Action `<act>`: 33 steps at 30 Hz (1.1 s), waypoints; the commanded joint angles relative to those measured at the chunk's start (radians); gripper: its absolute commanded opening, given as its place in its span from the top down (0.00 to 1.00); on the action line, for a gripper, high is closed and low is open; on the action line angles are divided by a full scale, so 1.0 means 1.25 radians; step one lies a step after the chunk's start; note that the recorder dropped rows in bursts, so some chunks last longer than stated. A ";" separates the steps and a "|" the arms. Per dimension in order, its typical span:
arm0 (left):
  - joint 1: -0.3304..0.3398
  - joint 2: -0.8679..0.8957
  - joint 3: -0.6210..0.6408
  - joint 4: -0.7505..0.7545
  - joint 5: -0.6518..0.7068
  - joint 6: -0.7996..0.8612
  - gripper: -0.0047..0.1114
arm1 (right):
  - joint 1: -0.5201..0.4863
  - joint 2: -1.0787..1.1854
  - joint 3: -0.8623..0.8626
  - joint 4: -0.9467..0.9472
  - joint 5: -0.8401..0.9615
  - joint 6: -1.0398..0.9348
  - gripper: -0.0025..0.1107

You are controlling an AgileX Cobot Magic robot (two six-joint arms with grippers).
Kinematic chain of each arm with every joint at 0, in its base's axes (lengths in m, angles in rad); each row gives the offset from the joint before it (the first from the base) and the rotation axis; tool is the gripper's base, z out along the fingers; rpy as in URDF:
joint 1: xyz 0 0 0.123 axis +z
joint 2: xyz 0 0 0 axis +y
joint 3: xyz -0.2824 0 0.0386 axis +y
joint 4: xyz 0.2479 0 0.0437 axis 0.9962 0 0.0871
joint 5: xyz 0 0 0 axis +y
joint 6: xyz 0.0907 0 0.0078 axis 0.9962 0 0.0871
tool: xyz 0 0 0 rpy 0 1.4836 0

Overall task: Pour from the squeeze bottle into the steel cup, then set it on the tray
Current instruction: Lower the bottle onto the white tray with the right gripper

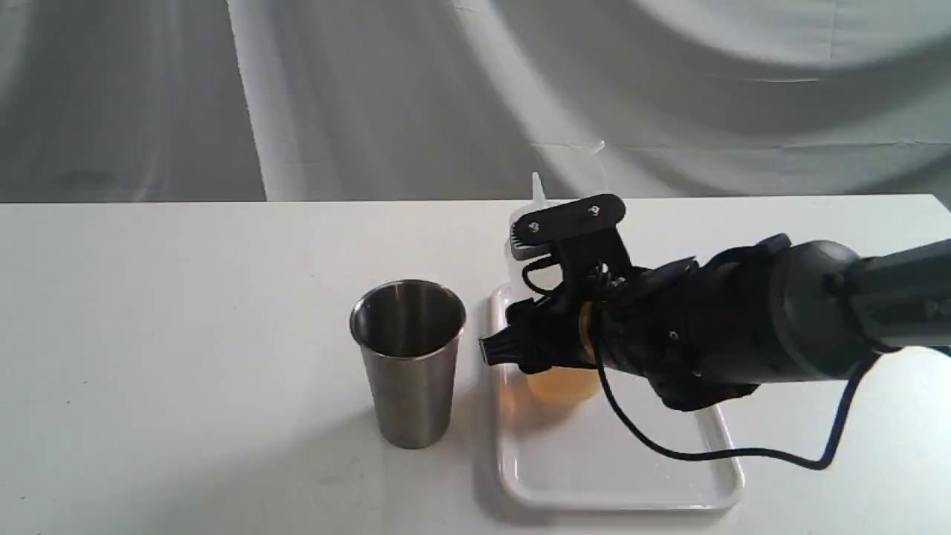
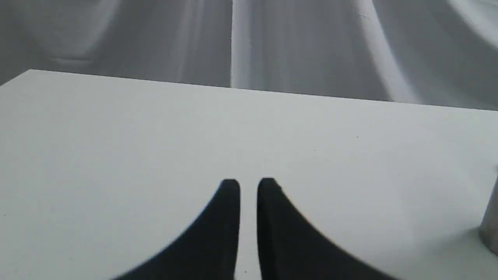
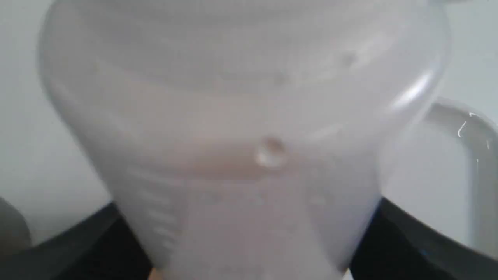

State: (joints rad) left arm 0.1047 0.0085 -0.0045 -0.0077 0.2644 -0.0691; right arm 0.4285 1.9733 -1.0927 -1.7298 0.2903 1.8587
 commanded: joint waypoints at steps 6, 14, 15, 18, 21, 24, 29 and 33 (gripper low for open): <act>-0.004 0.002 0.004 -0.003 0.001 -0.002 0.89 | 0.000 -0.010 0.004 -0.012 0.017 -0.009 0.98; -0.004 0.002 0.004 -0.003 0.001 -0.002 0.89 | 0.000 -0.010 0.004 -0.012 0.025 -0.012 0.84; -0.004 0.002 0.004 -0.003 0.001 -0.002 0.89 | 0.000 -0.010 0.004 -0.012 0.025 -0.015 0.81; -0.004 0.002 0.004 -0.003 0.001 -0.002 0.89 | 0.000 -0.010 0.004 -0.012 0.025 -0.026 0.67; -0.004 0.002 0.004 -0.003 0.001 -0.002 0.89 | 0.000 -0.010 0.004 -0.012 0.025 -0.034 0.48; -0.004 0.002 0.004 -0.003 0.001 -0.002 0.89 | 0.000 -0.010 0.004 -0.012 0.025 -0.043 0.33; -0.004 0.002 0.004 -0.003 0.001 -0.002 0.89 | 0.000 -0.010 0.004 -0.012 0.025 -0.047 0.25; -0.004 0.002 0.004 -0.003 0.001 -0.002 0.89 | 0.000 -0.010 0.004 -0.012 0.025 -0.047 0.25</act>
State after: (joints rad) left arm 0.1047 0.0085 -0.0045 -0.0077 0.2644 -0.0691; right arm 0.4285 1.9733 -1.0888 -1.7358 0.3107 1.8094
